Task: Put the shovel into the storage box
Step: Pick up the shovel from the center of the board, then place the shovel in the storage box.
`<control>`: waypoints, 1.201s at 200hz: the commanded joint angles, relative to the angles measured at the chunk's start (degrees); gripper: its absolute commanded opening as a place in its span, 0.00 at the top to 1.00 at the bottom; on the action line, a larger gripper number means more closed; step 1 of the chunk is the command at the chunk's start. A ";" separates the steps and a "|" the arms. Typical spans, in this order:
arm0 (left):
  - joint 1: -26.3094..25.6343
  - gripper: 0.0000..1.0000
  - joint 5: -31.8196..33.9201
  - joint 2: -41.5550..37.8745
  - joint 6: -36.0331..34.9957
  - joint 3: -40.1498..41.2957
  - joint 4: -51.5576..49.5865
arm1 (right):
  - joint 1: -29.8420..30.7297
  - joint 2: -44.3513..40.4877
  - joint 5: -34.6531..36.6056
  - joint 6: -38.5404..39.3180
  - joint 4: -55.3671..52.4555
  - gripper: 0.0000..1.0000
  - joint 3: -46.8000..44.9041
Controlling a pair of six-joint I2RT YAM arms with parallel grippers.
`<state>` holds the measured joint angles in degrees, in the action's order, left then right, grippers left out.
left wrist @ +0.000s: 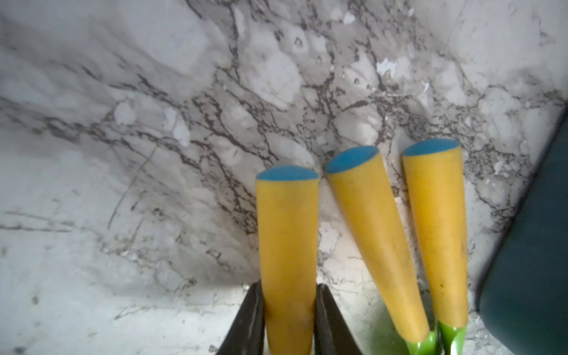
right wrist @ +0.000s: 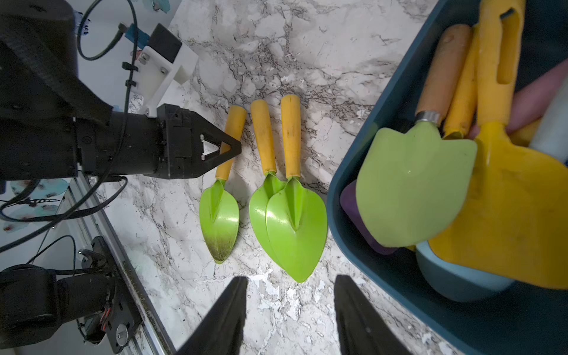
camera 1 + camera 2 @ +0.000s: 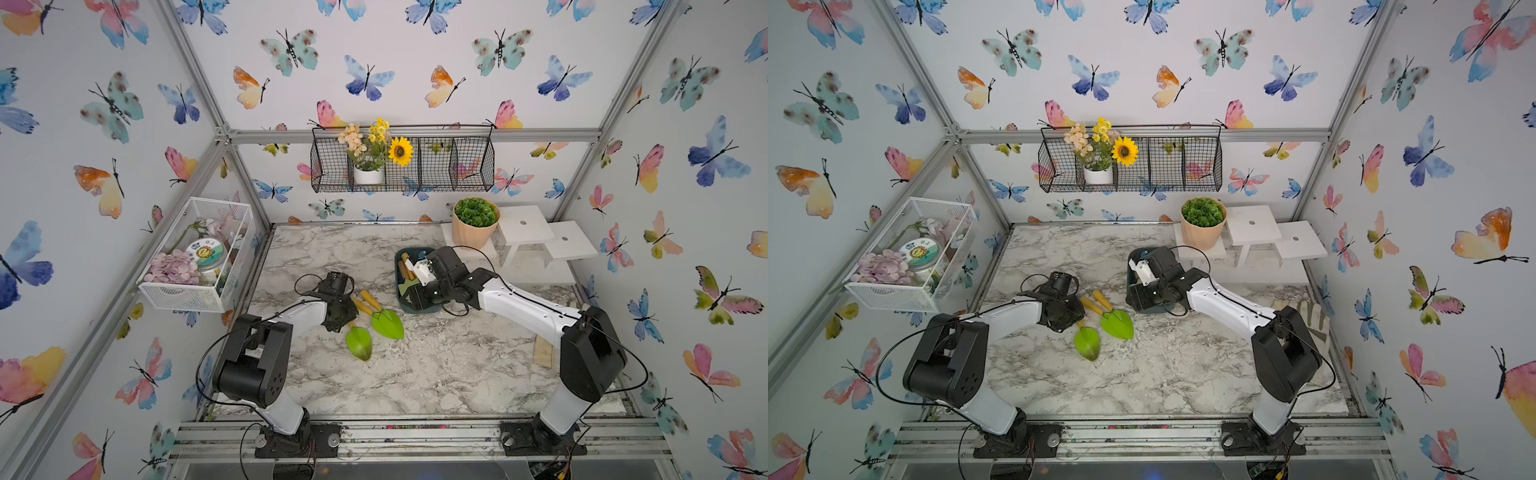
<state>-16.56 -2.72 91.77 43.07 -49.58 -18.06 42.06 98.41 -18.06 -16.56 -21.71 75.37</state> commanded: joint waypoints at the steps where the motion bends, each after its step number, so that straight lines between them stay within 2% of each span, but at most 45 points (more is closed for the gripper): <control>1: 0.06 0.98 0.73 -4.04 -1.92 -0.32 -3.70 | 0.12 0.99 0.58 0.78 -0.18 0.49 0.65; 49: -0.81 1.00 0.16 -7.25 -2.73 -4.19 -6.82 | 0.12 1.35 2.22 0.55 -0.77 0.49 1.61; 98: -3.30 1.00 -1.32 -5.43 -4.03 -12.96 -8.99 | 0.04 0.09 4.21 -0.18 -1.04 0.49 1.36; 141: -5.81 1.00 -2.63 0.65 -5.70 -23.07 -9.76 | -1.49 -1.82 6.25 -2.63 -2.46 0.49 0.42; 204: -10.10 1.00 -4.64 14.36 -8.44 -42.10 -12.67 | -3.60 -6.41 9.89 -5.10 -3.56 0.48 -3.68; 240: -10.80 1.00 -6.07 19.45 -9.14 -48.09 -13.04 | -5.14 -8.86 10.82 -5.94 -4.21 0.47 -5.91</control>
<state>-27.09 -5.82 108.47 35.57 -93.76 -29.10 37.78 91.68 -9.89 -21.15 -23.97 71.24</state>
